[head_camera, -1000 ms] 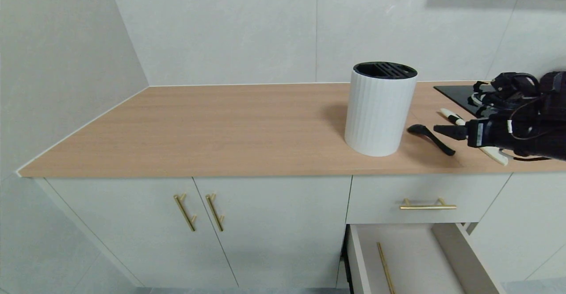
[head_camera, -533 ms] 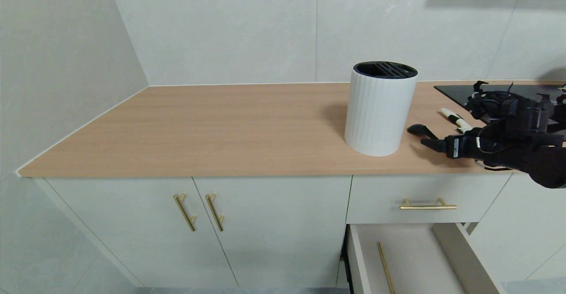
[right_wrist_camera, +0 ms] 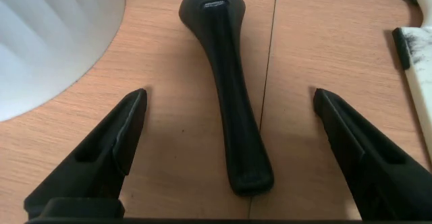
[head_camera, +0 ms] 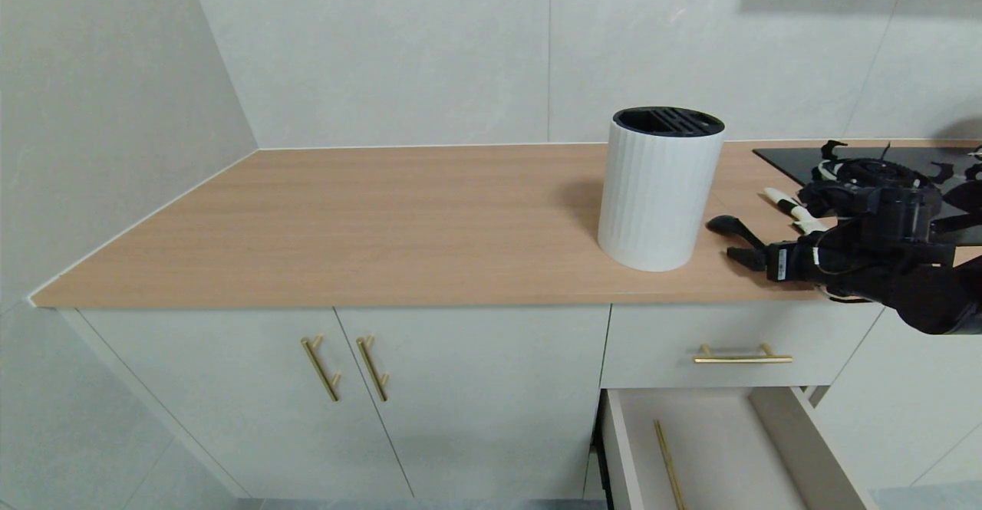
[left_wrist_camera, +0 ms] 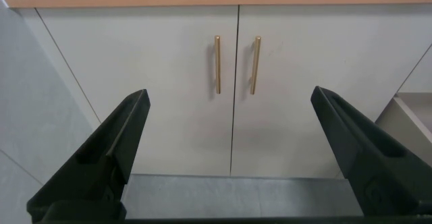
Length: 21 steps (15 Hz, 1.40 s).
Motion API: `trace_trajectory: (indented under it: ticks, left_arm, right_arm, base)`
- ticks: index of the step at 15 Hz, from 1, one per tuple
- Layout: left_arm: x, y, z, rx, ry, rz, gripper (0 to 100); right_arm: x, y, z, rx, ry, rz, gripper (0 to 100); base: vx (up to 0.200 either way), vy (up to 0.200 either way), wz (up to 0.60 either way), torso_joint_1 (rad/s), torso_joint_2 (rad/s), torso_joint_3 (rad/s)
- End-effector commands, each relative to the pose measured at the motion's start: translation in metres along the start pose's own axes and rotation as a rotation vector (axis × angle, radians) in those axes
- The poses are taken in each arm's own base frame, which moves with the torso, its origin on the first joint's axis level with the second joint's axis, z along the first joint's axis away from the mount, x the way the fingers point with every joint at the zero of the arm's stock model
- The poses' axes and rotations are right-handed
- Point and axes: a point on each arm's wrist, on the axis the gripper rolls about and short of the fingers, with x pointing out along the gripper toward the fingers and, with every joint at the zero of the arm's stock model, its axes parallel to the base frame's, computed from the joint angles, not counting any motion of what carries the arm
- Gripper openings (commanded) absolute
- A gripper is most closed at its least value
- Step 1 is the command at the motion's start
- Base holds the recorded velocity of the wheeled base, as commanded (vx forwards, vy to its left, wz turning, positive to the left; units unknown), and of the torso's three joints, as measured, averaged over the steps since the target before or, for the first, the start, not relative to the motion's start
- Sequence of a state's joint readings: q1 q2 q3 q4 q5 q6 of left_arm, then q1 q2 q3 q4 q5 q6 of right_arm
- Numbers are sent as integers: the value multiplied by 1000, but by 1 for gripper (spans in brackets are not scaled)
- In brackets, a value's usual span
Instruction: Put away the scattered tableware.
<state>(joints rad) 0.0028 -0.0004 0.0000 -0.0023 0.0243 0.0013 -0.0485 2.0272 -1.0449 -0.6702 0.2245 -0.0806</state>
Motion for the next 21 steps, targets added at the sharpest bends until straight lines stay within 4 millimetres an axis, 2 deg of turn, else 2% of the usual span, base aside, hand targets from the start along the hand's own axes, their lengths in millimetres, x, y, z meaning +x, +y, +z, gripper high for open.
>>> trace_trajectory:
  ticks: [1, 2, 9, 13, 14, 16, 18, 20, 21]
  left_arm:
    - [0, 0, 0, 0, 0, 1, 100]
    - [0, 0, 0, 0, 0, 1, 100]
    - [0, 0, 0, 0, 0, 2, 100]
    - [0, 0, 0, 0, 0, 1, 100]
    - [0, 0, 0, 0, 0, 1, 100]
    - [0, 0, 0, 0, 0, 1, 100]
    - [0, 0, 0, 0, 0, 1, 100]
    - [0, 0, 0, -1, 0, 1, 100]
    - [0, 0, 0, 0, 0, 1, 100]
  right_arm:
    - [1, 0, -2, 1, 8, 1, 100]
    - [1, 0, -2, 2, 11, 1, 0]
    - [3, 0, -5, -4, 19, 2, 0]
    - [-12, -5, 15, -4, -34, -46, 0]
    - [-21, -3, 23, 10, -40, -47, 0]
    - [-54, 4, 48, 113, -47, -34, 0]
    - [-90, 12, 62, 189, -23, -25, 0]
    - [-127, 22, 62, 224, 53, 4, 0]
    - [-146, 26, 55, 223, 64, 68, 0]
  base:
    - [0, 0, 0, 0, 0, 0]
    - [0, 0, 0, 0, 0, 0]
    - [0, 0, 0, 0, 0, 0]
    - [0, 0, 0, 0, 0, 0]
    - [0, 0, 0, 0, 0, 0]
    - [0, 0, 0, 0, 0, 0]
    - [0, 0, 0, 0, 0, 0]
    - [0, 0, 0, 0, 0, 0]
    - [0, 0, 0, 0, 0, 0]
